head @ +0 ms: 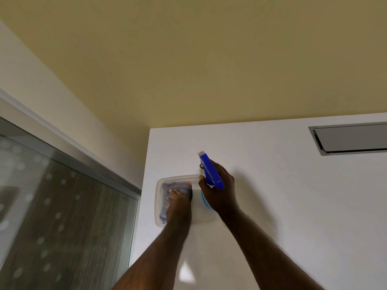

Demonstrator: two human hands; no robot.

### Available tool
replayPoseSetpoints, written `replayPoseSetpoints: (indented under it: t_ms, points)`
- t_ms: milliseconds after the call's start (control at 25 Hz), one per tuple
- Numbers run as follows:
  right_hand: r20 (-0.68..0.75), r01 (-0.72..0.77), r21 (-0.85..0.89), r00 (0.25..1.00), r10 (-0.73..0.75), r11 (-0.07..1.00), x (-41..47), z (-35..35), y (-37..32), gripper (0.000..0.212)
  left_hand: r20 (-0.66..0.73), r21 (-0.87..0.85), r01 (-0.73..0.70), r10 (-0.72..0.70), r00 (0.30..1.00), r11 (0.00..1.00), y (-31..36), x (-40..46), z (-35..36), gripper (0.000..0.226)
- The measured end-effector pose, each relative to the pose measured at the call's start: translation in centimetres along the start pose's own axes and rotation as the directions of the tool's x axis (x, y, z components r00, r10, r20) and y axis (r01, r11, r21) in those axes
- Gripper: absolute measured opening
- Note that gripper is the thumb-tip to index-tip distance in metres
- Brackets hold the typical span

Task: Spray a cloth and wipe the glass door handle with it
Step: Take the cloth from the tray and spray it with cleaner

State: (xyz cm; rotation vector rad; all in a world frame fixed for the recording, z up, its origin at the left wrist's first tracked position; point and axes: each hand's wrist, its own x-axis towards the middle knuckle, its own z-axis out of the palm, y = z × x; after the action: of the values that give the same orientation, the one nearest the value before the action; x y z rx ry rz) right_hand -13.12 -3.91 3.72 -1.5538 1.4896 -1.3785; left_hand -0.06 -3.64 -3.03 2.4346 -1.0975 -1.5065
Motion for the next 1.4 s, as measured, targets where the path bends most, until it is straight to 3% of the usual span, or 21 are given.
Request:
replayPoseSetpoints:
  t_ms: [120, 240, 360, 560, 680, 800, 840, 920, 1080, 1160, 1240, 1320, 1400]
  points:
    - [-0.033, 0.022, 0.008, 0.999, -0.022, 1.000, 0.2, 0.0, -0.3, 0.043, -0.049, -0.052, -0.081, 0.079, 0.996, 0.995, 0.3, -0.4, -0.9, 0.071]
    - [-0.056, 0.062, -0.019, 0.996, -0.063, 0.998, 0.6, 0.0, -0.9, 0.039, -0.114, -0.270, -0.182, 0.157, 0.981, 0.946, 0.0, -1.3, -1.2, 0.065]
    - [-0.064, 0.132, -0.077, 0.988, -0.137, 0.988, 1.0, 0.1, -1.2, 0.035, -0.119, -0.349, -0.152, 0.117, 0.986, 0.925, 0.2, -2.0, -1.9, 0.067]
    - [-0.063, 0.182, -0.122, 0.980, -0.191, 0.976, 0.9, 0.3, -0.8, 0.034, -0.118, -0.140, -0.140, 0.124, 0.985, 0.980, 0.9, -1.7, -2.0, 0.063]
    - [-0.049, 0.178, -0.083, 0.982, -0.183, 0.980, 0.7, 0.2, -0.6, 0.025, -0.162, 0.122, -0.253, 0.271, 0.949, 0.960, 0.5, -1.6, -1.4, 0.043]
    - [-0.049, 0.150, -0.058, 0.987, -0.153, 0.987, 0.5, 0.0, 0.2, 0.024, -0.273, -0.069, -0.142, 0.118, 0.955, 0.987, 0.1, -1.4, -1.2, 0.058]
    - [-0.047, 0.138, -0.046, 0.989, -0.140, 0.989, 0.3, 0.0, 0.4, 0.026, -0.254, -0.198, -0.069, 0.017, 0.967, 0.978, 0.0, -1.1, -1.1, 0.056]
    - [-0.036, 0.112, -0.011, 0.993, -0.113, 0.994, 0.0, 0.1, 0.6, 0.032, -0.187, -0.288, -0.012, -0.044, 0.981, 0.957, 0.1, -1.0, -0.8, 0.049]
    - [-0.010, 0.083, 0.028, 0.997, -0.083, 0.996, -0.2, 0.2, 0.9, 0.040, -0.185, -0.215, -0.168, 0.129, 0.974, 0.962, 0.3, 0.0, -0.1, 0.057]
    - [-0.008, 0.072, 0.021, 0.997, -0.072, 0.997, -0.1, 0.1, 1.0, 0.041, -0.195, -0.004, -0.236, 0.231, 0.953, 0.972, 0.4, 0.1, -0.1, 0.045]
    - [-0.010, 0.060, 0.017, 0.998, -0.060, 0.998, 0.0, 0.0, 1.2, 0.042, -0.225, 0.230, -0.334, 0.384, 0.896, 0.914, 0.4, 0.2, -0.1, 0.028]
    - [-0.019, 0.052, 0.009, 0.998, -0.052, 0.999, -0.1, -0.1, 1.3, 0.043, -0.236, 0.234, -0.319, 0.372, 0.898, 0.918, 0.7, 0.2, -0.4, 0.032]
    - [-0.028, 0.044, 0.006, 0.999, -0.044, 0.999, -0.1, -0.1, 1.4, 0.043, -0.230, 0.139, -0.216, 0.244, 0.942, 0.966, 1.0, 0.5, -0.4, 0.045]
